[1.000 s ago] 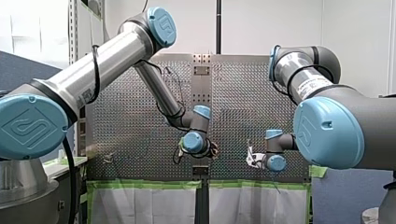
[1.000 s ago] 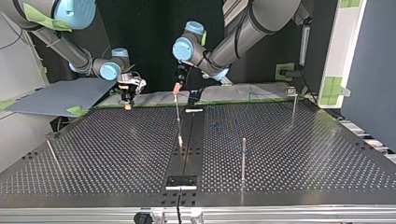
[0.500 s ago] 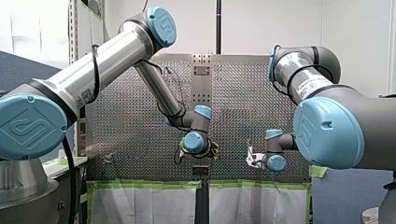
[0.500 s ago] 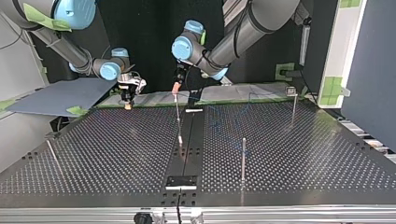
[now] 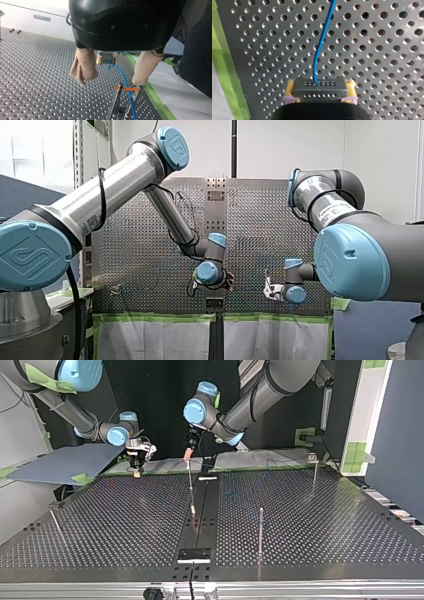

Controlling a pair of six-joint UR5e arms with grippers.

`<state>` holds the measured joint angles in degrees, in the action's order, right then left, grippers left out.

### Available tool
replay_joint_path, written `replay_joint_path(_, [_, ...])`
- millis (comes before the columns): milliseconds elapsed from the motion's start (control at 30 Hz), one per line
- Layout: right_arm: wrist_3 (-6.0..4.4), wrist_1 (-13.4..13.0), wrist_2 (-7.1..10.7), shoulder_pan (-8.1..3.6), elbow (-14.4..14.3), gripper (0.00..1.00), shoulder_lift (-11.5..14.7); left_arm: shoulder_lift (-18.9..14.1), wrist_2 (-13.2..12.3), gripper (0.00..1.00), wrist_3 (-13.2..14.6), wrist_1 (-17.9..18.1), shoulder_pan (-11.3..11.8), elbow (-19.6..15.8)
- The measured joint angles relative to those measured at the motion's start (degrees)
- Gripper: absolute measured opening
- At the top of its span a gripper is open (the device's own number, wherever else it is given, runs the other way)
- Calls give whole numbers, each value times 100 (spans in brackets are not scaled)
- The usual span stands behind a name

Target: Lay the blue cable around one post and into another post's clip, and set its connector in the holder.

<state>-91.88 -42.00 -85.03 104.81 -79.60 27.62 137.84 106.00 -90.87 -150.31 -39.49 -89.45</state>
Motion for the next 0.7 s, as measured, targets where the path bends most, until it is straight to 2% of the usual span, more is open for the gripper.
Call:
replay_joint_path(367, [-7, -2, 3, -16, 0, 0, 1, -2, 25, 99, -5, 0, 15, 0])
replay_joint_path(500, [-7, 3, 3, -23, 2, 0, 2, -96, 162, 99, -5, 41, -15, -73])
replay_joint_path(700, [-7, -7, 3, -38, 3, 0, 0, -363, 441, 99, -193, 280, -20, -330])
